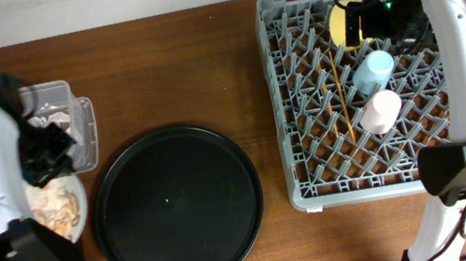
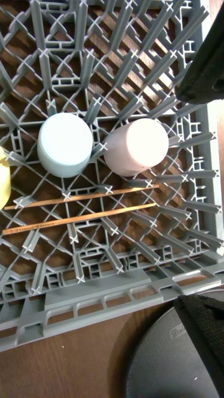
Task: Sort waste into correct bins and load items into the dishwasher rack
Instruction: 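Tip the plate over the small black tray to dump rice and shells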
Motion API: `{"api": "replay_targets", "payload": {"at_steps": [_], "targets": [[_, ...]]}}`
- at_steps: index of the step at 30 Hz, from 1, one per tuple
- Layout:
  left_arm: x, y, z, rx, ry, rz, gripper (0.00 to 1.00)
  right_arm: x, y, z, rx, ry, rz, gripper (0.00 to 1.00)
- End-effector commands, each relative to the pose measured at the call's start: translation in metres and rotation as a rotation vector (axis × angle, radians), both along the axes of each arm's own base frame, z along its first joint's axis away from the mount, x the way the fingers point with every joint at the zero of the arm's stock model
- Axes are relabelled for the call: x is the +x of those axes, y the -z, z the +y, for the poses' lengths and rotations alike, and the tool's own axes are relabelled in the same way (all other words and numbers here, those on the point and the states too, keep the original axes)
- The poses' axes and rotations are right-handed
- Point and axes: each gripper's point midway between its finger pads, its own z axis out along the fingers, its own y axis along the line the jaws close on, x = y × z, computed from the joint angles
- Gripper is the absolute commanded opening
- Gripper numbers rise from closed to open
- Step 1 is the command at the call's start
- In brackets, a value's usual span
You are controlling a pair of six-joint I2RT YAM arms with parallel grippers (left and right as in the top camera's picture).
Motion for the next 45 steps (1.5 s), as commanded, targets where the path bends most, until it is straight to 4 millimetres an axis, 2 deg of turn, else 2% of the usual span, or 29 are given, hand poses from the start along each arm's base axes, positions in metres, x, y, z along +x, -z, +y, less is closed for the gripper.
{"api": "replay_targets", "payload": {"at_steps": [1,5,10,13,15,18,21,23,27,29,31,33,34,35,37,40,42,43,45], "targets": [[0.006,-0.008,0.029,-0.086,-0.075,-0.099,0.01,0.000,0.001,-0.002,-0.006,-0.002,0.004,0.98],[0.009,-0.014,0.049,-0.199,-0.150,-0.197,0.01,0.000,0.001,-0.002,-0.007,-0.002,0.004,0.98],[0.006,-0.033,0.072,-0.390,-0.205,-0.367,0.01,0.000,0.001,-0.002,-0.007,-0.002,0.004,0.98],[-0.008,-0.038,0.095,-0.469,-0.315,-0.431,0.01,0.000,0.001,-0.002,-0.006,-0.002,0.004,0.98],[-0.013,-0.044,0.103,-0.542,-0.324,-0.517,0.01,0.000,0.001,-0.002,-0.007,-0.002,0.004,0.98],[-0.035,-0.035,0.125,-0.558,-0.429,-0.528,0.01,0.000,0.001,-0.002,-0.007,-0.002,0.004,0.98],[-0.039,-0.048,0.137,-0.639,-0.444,-0.680,0.00,0.000,0.001,-0.002,-0.006,-0.002,0.004,0.98],[-0.049,-0.046,0.144,-0.659,-0.494,-0.696,0.00,0.000,0.001,-0.002,-0.007,-0.002,0.004,0.98],[-0.054,-0.055,0.145,-0.735,-0.491,-0.819,0.01,0.000,0.001,-0.002,-0.007,-0.002,0.004,0.98],[-0.064,-0.056,0.146,-0.764,-0.549,-0.801,0.01,0.000,0.001,-0.002,-0.007,-0.002,0.004,0.98],[-0.071,-0.057,0.159,-0.744,-0.578,-0.840,0.00,0.000,0.001,-0.002,-0.007,-0.002,0.004,0.98],[-0.081,-0.065,0.158,-0.779,-0.608,-0.861,0.01,0.000,0.001,-0.002,-0.007,-0.002,0.004,0.98],[-0.079,-0.068,0.172,-0.730,-0.569,-0.959,0.01,0.000,0.001,-0.002,-0.007,-0.002,0.004,0.99],[-0.083,-0.067,0.167,-0.779,-0.620,-0.928,0.00,0.000,0.001,-0.002,-0.007,-0.002,0.004,0.98],[-0.082,-0.069,0.167,-0.750,-0.559,-0.980,0.01,0.000,0.001,-0.002,-0.007,-0.002,0.004,0.98],[-0.086,-0.073,0.157,-0.813,-0.606,-0.935,0.00,0.000,0.001,-0.002,-0.007,-0.002,0.004,0.98],[-0.090,-0.069,0.150,-0.828,-0.634,-0.869,0.01,0.000,0.001,-0.002,-0.007,-0.002,0.004,0.98],[-0.097,-0.062,0.145,-0.804,-0.647,-0.782,0.00,0.000,0.001,-0.002,-0.007,-0.002,0.004,0.98],[-0.099,-0.064,0.138,-0.774,-0.627,-0.750,0.00,0.000,0.001,-0.002,-0.007,-0.002,0.004,0.98]]}}
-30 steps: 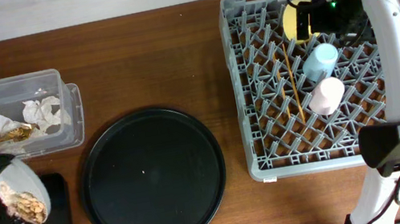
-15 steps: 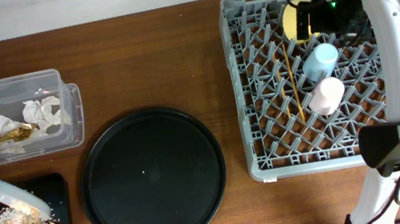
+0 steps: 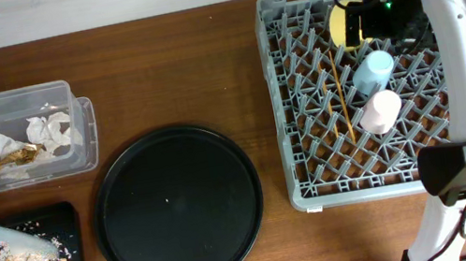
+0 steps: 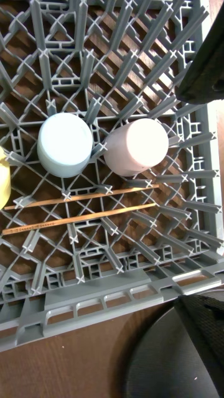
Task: Sort waste into correct bins and load items into the dishwasher rack
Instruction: 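Tip the plate over the small black tray to dump rice and shells, then set the empty white plate down on the black round tray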
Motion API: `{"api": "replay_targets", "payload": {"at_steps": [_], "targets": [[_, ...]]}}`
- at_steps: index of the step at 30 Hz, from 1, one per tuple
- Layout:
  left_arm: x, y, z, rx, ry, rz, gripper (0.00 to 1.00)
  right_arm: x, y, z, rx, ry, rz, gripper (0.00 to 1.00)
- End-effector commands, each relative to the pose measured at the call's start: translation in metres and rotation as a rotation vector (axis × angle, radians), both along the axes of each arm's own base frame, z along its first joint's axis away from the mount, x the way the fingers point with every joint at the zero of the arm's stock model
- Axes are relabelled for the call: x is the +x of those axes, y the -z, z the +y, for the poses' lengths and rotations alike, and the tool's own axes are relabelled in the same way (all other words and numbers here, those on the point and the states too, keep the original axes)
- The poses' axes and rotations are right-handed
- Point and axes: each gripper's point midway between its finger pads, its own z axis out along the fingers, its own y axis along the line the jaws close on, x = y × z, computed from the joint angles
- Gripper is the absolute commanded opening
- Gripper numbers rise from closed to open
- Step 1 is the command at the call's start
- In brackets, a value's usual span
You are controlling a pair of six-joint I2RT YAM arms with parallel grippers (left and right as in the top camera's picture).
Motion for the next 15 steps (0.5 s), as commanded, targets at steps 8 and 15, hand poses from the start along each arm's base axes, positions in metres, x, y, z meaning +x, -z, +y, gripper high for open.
{"api": "replay_targets", "payload": {"at_steps": [8,15], "targets": [[0.012,-0.064,-0.154,0.416,0.428,0.085,0.01,0.000,0.001,-0.002,-0.007,-0.002,0.004,0.98],[0.007,-0.058,-0.283,0.822,0.788,0.212,0.01,0.000,0.001,-0.002,-0.007,-0.002,0.004,0.98]]}}
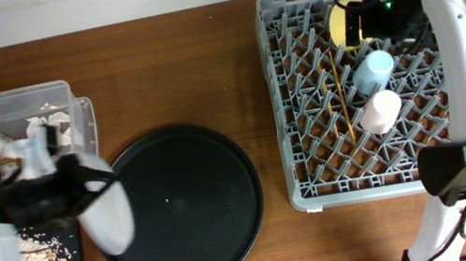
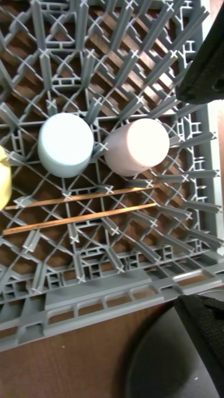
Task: Sort waste into correct bins and load items into the dishwasher rack
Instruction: 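Set the empty white plate down on the black round tray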
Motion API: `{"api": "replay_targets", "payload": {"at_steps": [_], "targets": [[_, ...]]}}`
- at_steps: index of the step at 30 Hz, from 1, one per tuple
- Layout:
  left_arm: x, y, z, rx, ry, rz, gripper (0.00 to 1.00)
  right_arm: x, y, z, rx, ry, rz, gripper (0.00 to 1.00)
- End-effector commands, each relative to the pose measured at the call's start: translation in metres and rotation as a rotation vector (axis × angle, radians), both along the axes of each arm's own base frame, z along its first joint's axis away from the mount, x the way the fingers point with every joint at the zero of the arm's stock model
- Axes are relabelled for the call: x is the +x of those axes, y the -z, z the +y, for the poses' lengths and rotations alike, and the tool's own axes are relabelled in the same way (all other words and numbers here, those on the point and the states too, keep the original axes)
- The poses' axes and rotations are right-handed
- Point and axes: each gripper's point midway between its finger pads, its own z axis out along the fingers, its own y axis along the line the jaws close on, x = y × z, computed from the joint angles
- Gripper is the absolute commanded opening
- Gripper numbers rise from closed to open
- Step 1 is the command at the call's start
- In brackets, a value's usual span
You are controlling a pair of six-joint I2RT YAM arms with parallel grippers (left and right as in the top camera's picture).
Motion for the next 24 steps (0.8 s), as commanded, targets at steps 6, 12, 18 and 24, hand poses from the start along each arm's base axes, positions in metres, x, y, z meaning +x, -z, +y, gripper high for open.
{"api": "replay_targets", "payload": {"at_steps": [6,12,18,24], "targets": [[0.008,0.088,-0.102,0.425,0.088,0.087,0.01,0.000,0.001,-0.002,-0.007,-0.003,0.004,0.98],[0.019,0.177,-0.171,0.481,0.266,0.077,0.01,0.000,0.001,-0.002,-0.007,-0.003,0.004,0.98],[0.028,0.175,-0.165,0.532,0.252,0.077,0.29,0.000,0.001,-0.002,-0.007,-0.003,0.004,0.98],[0.048,0.065,-0.041,0.662,-0.087,0.109,0.29,0.000,0.001,-0.002,-0.007,-0.003,0.004,0.98]]}}
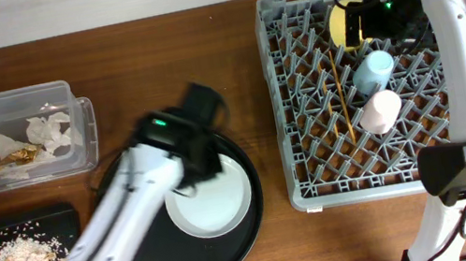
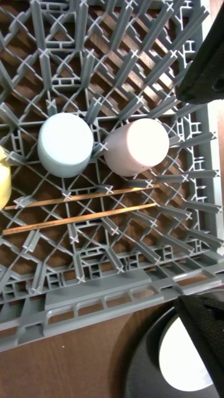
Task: Sort waste into correct bins and load items into the dishwasher rack
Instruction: 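Set the empty white plate down on the black round tray, then reach the right gripper to the white plate and grasp its rim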
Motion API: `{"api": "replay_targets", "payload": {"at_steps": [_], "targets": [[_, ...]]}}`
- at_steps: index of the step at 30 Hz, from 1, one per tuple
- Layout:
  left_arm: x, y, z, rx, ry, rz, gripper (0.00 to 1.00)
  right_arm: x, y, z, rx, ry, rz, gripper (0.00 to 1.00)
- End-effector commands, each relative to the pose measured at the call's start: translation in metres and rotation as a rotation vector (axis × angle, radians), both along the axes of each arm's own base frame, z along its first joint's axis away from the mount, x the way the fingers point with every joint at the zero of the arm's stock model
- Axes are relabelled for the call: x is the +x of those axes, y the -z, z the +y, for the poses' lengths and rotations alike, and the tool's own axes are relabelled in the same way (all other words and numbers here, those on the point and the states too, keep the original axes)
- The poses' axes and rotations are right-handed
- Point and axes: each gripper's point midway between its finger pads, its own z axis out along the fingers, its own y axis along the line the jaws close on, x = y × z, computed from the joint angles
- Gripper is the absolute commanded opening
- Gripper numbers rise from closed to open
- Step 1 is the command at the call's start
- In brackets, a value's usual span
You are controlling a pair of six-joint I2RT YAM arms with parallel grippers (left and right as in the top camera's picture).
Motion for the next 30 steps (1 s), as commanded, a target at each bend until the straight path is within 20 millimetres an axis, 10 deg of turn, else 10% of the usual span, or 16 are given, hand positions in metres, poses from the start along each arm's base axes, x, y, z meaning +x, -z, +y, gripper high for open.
{"api": "replay_targets", "payload": {"at_steps": [1,3,4,9,13,19,24,30], "targets": [[0.015,-0.075,0.083,0.069,-0.223,-0.168,0.31,0.000,0.001,-0.002,-0.007,-0.003,0.002,0.99],[0.005,-0.100,0.142,0.087,-0.412,-0.213,0.57,0.000,0.001,-0.002,-0.007,-0.003,0.002,0.98],[-0.005,-0.105,0.167,0.095,-0.502,-0.216,0.99,0.000,0.001,-0.002,-0.007,-0.003,0.003,0.98],[-0.064,-0.105,0.241,0.132,-0.825,-0.096,0.99,0.023,-0.006,-0.001,0.001,-0.005,-0.094,0.98],[-0.067,-0.105,0.248,0.134,-0.856,-0.097,0.99,0.000,-0.016,0.083,0.427,-0.132,-0.014,0.99],[-0.067,-0.105,0.248,0.133,-0.856,-0.097,0.99,-0.083,0.074,0.207,0.212,-0.477,0.301,0.98],[-0.067,-0.105,0.248,0.134,-0.856,-0.097,0.99,-0.115,0.142,0.251,0.031,-0.400,0.323,0.96],[-0.067,-0.105,0.248,0.134,-0.856,-0.097,0.99,-0.138,0.184,0.292,0.054,-0.510,0.278,0.63]]}}
